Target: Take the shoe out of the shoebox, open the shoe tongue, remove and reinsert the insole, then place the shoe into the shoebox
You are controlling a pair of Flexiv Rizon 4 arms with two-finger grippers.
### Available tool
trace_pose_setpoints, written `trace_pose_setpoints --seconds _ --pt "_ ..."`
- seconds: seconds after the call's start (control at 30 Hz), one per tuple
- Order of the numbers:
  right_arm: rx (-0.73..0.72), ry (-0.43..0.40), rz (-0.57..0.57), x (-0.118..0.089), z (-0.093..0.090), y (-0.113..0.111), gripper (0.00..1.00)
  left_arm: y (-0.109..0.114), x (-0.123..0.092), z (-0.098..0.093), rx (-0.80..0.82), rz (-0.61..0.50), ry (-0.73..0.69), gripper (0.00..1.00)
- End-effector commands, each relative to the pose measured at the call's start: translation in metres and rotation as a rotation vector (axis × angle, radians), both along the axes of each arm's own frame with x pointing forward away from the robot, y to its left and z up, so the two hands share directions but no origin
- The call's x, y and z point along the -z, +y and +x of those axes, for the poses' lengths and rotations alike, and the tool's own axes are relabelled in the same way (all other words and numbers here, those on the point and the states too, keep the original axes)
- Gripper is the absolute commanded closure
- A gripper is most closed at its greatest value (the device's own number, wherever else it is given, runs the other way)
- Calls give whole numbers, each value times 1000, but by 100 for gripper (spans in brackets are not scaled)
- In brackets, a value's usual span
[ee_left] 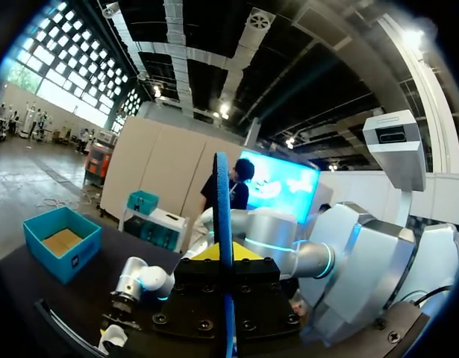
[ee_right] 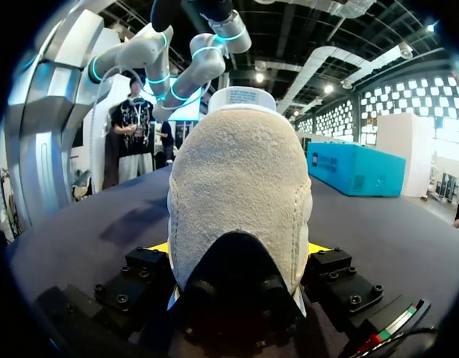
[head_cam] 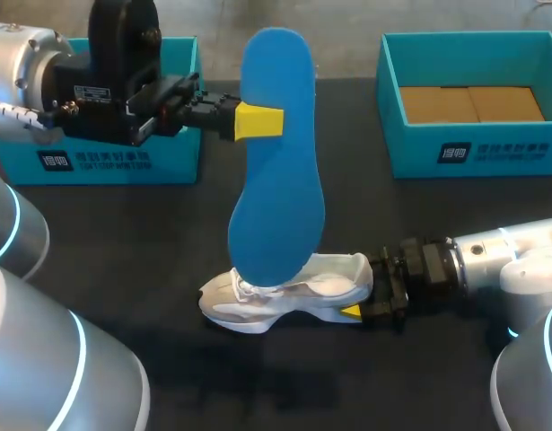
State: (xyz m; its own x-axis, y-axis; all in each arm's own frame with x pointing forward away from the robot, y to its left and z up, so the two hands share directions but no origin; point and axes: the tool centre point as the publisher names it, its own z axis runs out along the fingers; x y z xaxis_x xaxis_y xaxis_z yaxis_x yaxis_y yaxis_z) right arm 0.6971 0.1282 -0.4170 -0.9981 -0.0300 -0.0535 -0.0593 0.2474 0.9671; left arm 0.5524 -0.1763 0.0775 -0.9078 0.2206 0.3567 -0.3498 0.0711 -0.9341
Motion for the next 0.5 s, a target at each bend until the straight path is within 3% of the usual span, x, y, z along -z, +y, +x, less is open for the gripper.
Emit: trace_pose_setpoints --seconds 0.03,0.07,0.5 --pt "2 0 -17 -5 -1 -2 8 -1 -1 1 3 3 -1 100" --pt "2 3 -22 -6 -1 -2 0 -1 -1 1 3 3 -1 100" --pt "26 -1 -145 -19 -7 -25 0 -1 -1 1 3 3 -1 100"
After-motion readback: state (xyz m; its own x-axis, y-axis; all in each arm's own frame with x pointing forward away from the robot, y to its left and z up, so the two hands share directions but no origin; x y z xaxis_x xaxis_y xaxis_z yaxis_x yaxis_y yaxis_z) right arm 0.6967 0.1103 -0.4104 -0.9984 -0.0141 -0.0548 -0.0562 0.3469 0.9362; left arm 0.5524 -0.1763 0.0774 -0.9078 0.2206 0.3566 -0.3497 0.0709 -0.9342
